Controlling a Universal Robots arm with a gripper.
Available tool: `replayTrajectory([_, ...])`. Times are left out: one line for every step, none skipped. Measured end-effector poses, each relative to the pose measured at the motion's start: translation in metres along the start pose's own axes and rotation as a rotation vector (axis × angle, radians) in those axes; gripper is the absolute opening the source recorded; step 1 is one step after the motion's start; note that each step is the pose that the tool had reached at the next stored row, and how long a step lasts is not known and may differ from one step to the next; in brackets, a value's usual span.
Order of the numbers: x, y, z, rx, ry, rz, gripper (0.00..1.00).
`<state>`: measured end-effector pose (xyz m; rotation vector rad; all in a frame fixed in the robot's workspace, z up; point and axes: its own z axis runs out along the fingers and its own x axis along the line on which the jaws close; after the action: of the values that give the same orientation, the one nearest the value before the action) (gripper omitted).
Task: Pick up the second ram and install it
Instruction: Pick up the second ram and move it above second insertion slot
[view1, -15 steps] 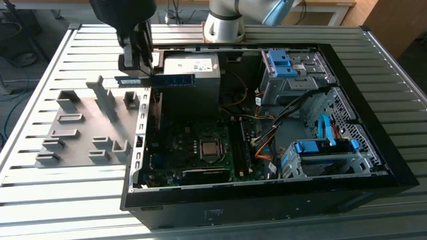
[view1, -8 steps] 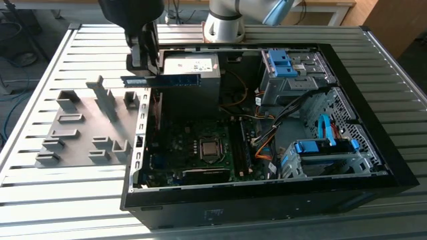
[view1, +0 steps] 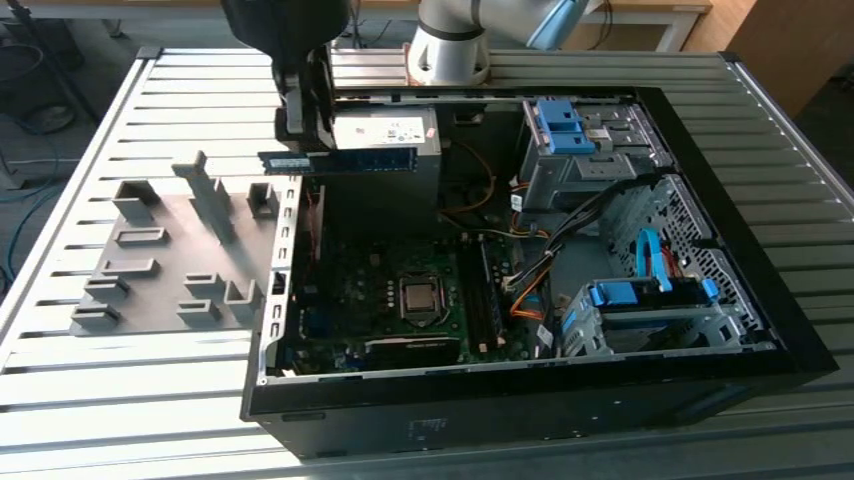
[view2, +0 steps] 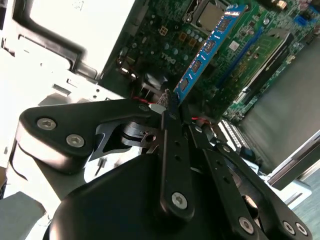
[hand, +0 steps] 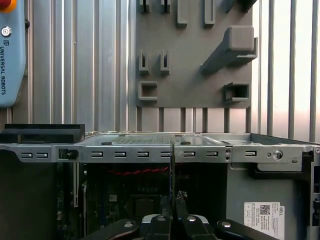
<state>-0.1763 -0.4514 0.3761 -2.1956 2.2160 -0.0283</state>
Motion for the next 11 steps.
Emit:
replayTrajectory([0.0,-0.0018,0.0001,0.0,0.0,0.0,0.14])
replayTrajectory([0.0,-0.0036,0.0001,0.0,-0.0001,0.0,0.14])
replayTrajectory([-0.0001,-0.0053,0.0002,0.0,0.0,0.0,0.14])
replayTrajectory([-0.0001,-0.0072,0.0002,0.0001,-0.0001,0.0,0.14])
replayTrajectory([-0.0001,-0.0089,0.0003,0.0,0.0,0.0,0.14])
replayTrajectory([-0.0001,-0.0107,0.0003,0.0,0.0,0.0,0.14])
replayTrajectory([-0.0001,-0.0124,0.0004,0.0001,-0.0001,0.0,0.14])
replayTrajectory([-0.0001,-0.0141,0.0004,0.0001,0.0,0.0,0.14])
replayTrajectory([-0.0001,-0.0157,0.0004,0.0,0.0,0.0,0.14])
replayTrajectory([-0.0001,-0.0175,0.0005,0.0,0.0,0.0,0.14])
replayTrajectory([-0.0002,-0.0193,0.0006,0.0001,-0.0001,0.0,0.14])
